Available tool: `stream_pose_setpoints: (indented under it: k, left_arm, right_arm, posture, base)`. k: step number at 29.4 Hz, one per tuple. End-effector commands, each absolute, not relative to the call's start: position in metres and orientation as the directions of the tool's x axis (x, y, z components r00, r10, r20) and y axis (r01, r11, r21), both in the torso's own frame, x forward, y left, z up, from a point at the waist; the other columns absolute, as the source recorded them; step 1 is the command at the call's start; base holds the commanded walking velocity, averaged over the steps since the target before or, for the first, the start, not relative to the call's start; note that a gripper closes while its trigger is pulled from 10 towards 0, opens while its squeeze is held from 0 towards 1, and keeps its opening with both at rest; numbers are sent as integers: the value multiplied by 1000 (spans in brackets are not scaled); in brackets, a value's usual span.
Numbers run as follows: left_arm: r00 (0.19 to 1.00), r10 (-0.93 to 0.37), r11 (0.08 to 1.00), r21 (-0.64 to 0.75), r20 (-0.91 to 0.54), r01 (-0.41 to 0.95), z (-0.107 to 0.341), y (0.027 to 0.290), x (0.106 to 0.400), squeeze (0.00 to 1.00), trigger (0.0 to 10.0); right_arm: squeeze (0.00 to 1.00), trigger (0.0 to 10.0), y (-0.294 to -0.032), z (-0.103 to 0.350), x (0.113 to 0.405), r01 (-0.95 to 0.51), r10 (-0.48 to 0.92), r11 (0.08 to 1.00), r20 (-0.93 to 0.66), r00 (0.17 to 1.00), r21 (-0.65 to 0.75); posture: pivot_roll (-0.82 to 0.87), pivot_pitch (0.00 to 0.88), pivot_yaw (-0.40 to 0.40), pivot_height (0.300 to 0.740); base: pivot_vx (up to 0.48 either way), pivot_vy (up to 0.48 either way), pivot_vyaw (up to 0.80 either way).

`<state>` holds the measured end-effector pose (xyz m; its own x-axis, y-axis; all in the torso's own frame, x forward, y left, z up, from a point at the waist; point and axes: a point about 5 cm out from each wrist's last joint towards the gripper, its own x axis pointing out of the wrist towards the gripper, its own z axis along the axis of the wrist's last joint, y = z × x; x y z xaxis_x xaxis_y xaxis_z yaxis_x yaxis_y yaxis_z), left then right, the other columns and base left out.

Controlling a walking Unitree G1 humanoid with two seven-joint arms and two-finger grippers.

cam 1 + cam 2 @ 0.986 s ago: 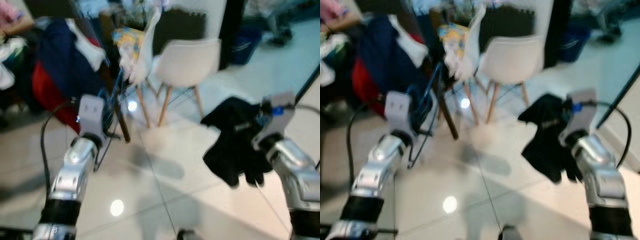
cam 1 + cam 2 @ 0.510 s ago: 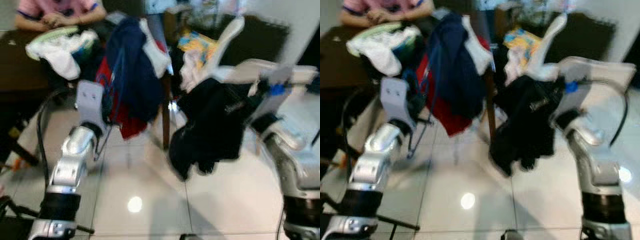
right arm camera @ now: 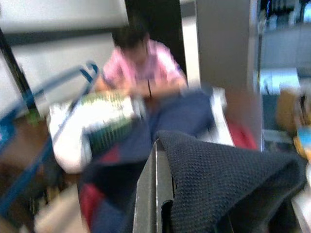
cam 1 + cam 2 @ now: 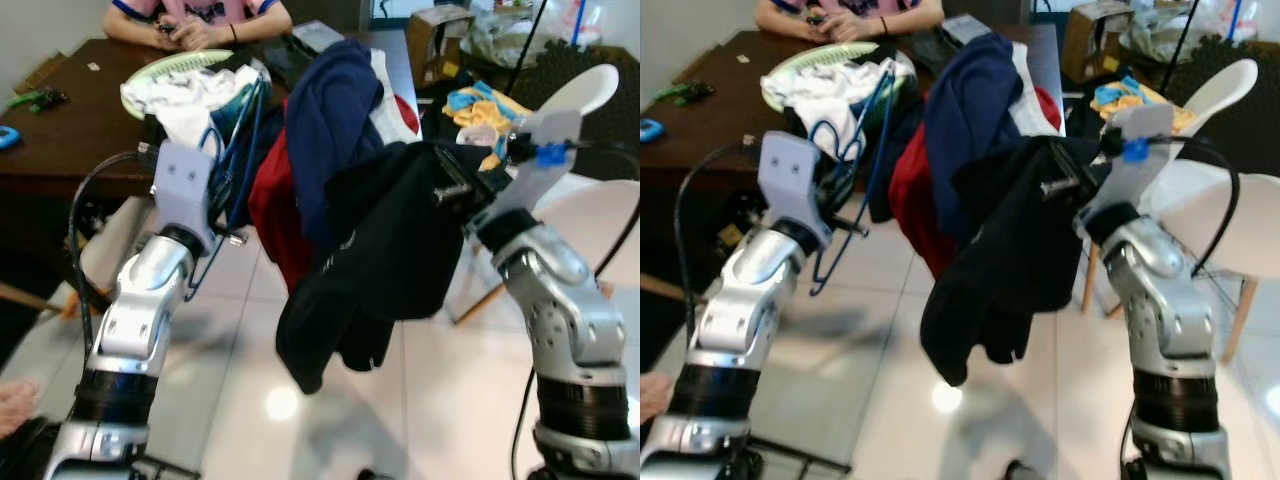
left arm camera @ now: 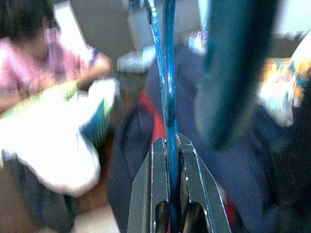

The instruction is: Hang hanger

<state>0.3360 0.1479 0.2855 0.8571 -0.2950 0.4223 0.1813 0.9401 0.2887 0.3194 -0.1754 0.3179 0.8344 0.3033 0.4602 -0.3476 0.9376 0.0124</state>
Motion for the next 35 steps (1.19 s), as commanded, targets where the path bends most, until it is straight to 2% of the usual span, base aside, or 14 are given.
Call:
stream_pose_setpoints:
  k: [1,3,5,6,7,8,11,12,14,20,25,28,30,35]
  left_arm:
    - [849,-299,932,324,436,162,294,156,333,0,10000]
    - [822,-324,927,332,468,176,307,153,331,0,10000]
    - [784,-340,928,319,519,191,327,149,327,0,10000]
    - [784,-340,928,319,519,191,327,149,327,0,10000]
    - [772,-330,935,301,544,187,336,149,326,0,10000]
    - [772,-330,935,301,544,187,336,149,326,0,10000]
    - [760,-280,952,271,587,142,350,152,326,0,10000]
    - [760,-280,952,271,587,142,350,152,326,0,10000]
    - [771,-242,958,272,590,93,351,158,328,0,10000]
    - [796,-156,971,240,585,14,352,171,330,0,10000]
    - [796,-146,970,244,587,-2,353,175,330,0,10000]
    - [796,-147,969,249,587,-5,354,176,329,0,10000]
    - [801,-144,971,237,581,2,353,177,330,0,10000]
    - [803,-142,973,232,579,5,353,178,331,0,10000]
  right_arm:
    - [0,10000,-169,339,313,-372,303,928,556,774,11]
    - [0,10000,-166,360,315,-388,309,922,605,734,0]
    - [0,10000,-159,401,316,-414,317,910,690,651,-28]
    - [0,10000,-159,401,316,-414,317,910,690,651,-28]
    - [0,10000,-153,425,314,-430,324,902,736,594,-51]
    - [0,10000,-153,425,314,-430,324,902,736,594,-51]
    - [0,10000,-129,476,304,-506,366,856,813,452,-104]
    - [0,10000,-129,476,304,-506,366,856,813,452,-104]
    - [0,10000,-110,486,306,-521,413,840,803,429,-154]
    - [0,10000,-91,490,318,-477,427,859,772,471,-185]
    - [0,10000,-87,492,327,-449,416,875,757,504,-183]
    - [0,10000,-81,486,336,-421,422,885,724,546,-199]
    - [0,10000,-73,465,351,-311,423,906,623,658,-287]
    - [0,10000,-72,459,356,-277,417,907,594,688,-317]
  posture:
    - [59,184,54,740]
    - [64,180,55,740]
    - [62,179,57,740]
    - [62,179,57,740]
    - [61,171,55,740]
    - [61,171,55,740]
    - [69,161,49,740]
    - [69,161,49,740]
    - [73,151,42,740]
    - [78,144,28,740]
    - [85,138,20,740]
    - [87,138,21,740]
    - [85,145,24,740]
    - [85,146,24,740]
  base:
    - [480,0,0]
    - [480,0,0]
    - [480,0,0]
    - [480,0,0]
    - [480,0,0]
    - [480,0,0]
    - [480,0,0]
    - [480,0,0]
    - [480,0,0]
    - [480,0,0]
    - [480,0,0]
    - [480,0,0]
    - [480,0,0]
    - [480,0,0]
